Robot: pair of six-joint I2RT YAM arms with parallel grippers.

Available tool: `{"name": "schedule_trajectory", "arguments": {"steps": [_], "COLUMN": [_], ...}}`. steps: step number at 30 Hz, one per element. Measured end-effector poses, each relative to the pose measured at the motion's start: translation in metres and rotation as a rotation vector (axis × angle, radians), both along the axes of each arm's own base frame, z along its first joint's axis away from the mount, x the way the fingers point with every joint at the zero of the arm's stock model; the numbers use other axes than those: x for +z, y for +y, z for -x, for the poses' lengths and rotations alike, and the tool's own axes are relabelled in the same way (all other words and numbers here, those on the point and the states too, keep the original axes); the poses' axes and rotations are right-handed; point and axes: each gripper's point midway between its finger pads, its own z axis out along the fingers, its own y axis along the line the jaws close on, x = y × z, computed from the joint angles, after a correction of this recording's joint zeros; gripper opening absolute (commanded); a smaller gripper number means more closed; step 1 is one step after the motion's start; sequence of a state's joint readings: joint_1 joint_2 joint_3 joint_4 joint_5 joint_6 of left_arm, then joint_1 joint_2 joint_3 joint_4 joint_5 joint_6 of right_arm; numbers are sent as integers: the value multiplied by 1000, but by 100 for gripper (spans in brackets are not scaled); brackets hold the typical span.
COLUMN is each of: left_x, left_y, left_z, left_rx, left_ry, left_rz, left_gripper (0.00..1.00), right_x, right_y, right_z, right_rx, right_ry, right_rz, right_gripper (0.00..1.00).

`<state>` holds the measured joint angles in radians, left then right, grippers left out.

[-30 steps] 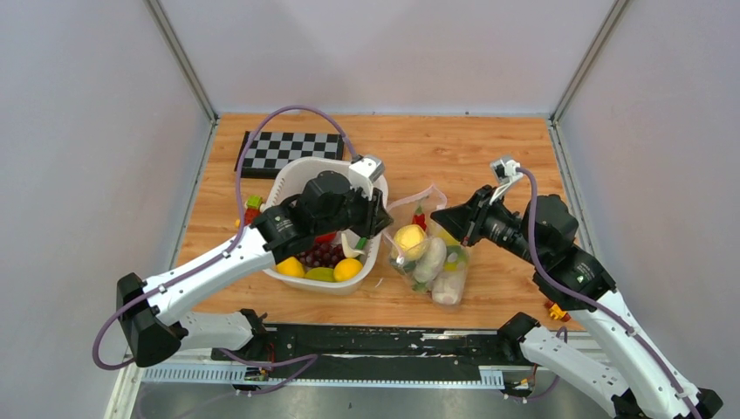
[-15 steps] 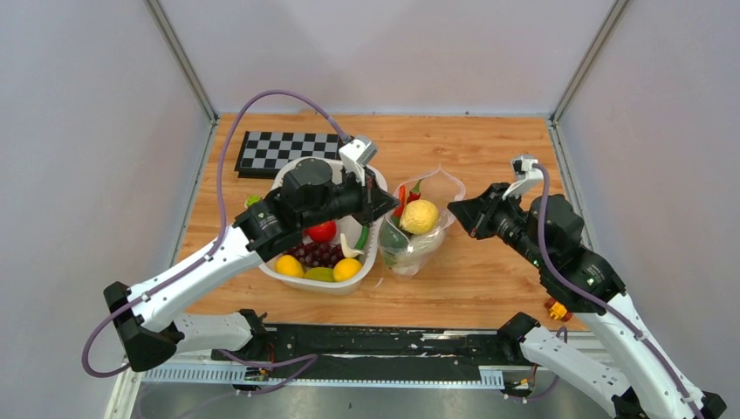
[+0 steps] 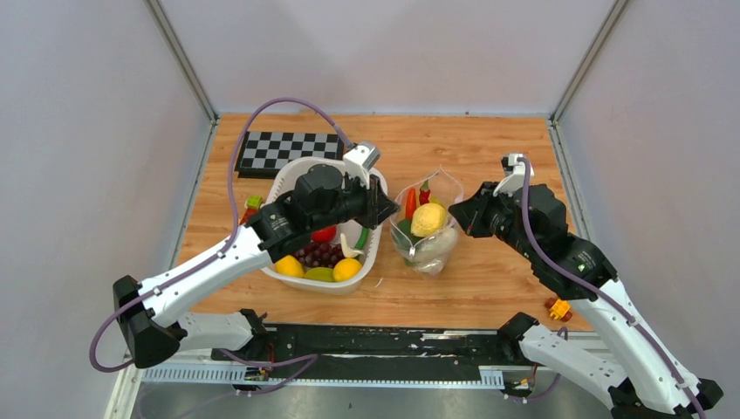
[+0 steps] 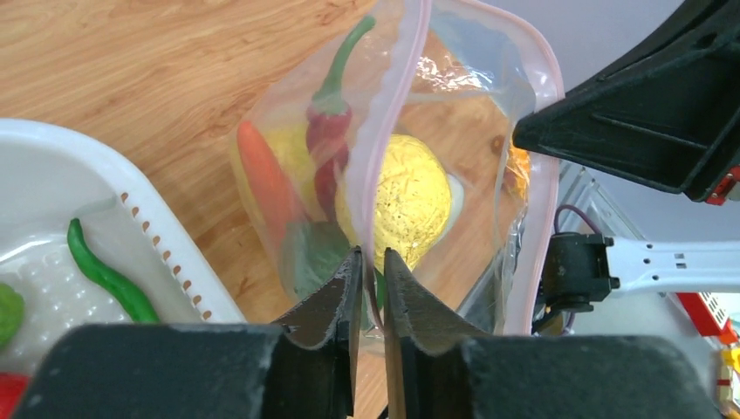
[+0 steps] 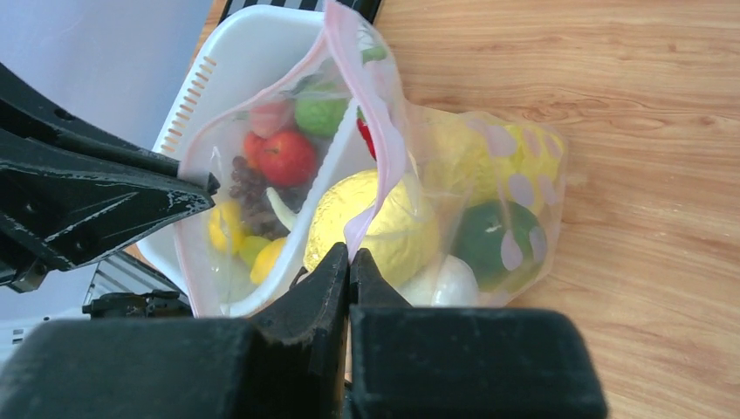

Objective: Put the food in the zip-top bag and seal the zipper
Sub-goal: Adjust the zipper food storage bag at the center of the board, then pick up the fake fruit from the bin.

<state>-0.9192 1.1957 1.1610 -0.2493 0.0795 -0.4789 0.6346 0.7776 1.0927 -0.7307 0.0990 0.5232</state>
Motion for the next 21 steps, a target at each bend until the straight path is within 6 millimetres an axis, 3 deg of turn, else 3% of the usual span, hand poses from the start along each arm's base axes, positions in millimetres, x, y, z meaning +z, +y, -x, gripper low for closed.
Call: {"name": "schedule_trajectory", "arguments": {"steps": [1,3,6,11,13,17,21], "left_x": [0,-1,-1,11,16,22,-2], "left_y": [1,2,5,16,25,49,94], "left_z": [-1,-2,-4,-5,-7,-17,-43], "left_rx": [7,18,32,59,86,175,348], "left_ry": [0,-4,-15,-65,-89,-124,-104], "left_rz": [1,-3,-12,-7,-13,-37,-101], "left_gripper": [30,56,63,94,100,100,100], "right_x": [0,2,6,9,9,4,4], "right_y": [2,4,8,14,16,19,19], "right_z": [0,1,1,4,4,5,5], "right_rx": [6,20,36,72,84,95,98], "right_ry": [0,-3,-13,-16,-15,-6,-7], "right_rz": [-3,-12,-26,-44,-49,-48,-49], "right_gripper": [0,0,0,0,0,0,0]}}
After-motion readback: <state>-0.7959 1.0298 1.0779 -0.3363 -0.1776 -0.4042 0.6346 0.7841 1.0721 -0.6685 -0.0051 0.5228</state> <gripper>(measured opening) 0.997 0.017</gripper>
